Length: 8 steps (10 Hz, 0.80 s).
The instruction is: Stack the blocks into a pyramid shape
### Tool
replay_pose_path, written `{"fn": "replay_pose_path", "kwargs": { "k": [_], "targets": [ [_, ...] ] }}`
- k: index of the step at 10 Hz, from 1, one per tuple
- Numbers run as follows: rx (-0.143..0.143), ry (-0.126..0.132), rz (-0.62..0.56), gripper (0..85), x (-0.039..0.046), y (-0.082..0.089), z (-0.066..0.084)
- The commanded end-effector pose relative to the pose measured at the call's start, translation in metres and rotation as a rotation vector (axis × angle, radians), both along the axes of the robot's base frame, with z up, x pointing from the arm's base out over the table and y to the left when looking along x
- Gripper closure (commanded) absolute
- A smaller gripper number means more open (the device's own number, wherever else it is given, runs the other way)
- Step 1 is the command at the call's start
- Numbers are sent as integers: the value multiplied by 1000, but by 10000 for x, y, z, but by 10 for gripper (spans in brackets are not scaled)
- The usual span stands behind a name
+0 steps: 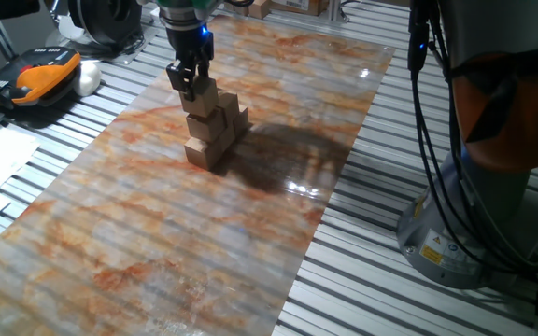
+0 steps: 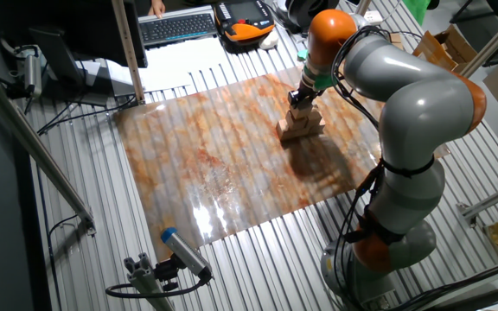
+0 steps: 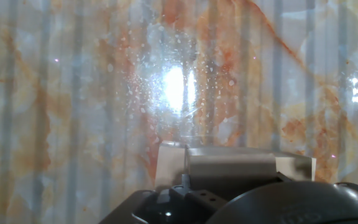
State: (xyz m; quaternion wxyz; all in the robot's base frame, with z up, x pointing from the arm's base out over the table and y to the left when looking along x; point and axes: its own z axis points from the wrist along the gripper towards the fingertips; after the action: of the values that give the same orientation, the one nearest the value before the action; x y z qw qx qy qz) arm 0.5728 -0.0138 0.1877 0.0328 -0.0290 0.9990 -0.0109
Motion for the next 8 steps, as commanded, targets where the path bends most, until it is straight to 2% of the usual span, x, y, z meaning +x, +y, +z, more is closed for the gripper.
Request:
{"fn": "replay_pose_path", "kwargs": {
  "k": [1,8],
  "targets": [
    [-4,-2,-2,850,0,0,-1],
    [-1,11,-2,850,1,0,0]
  ]
}}
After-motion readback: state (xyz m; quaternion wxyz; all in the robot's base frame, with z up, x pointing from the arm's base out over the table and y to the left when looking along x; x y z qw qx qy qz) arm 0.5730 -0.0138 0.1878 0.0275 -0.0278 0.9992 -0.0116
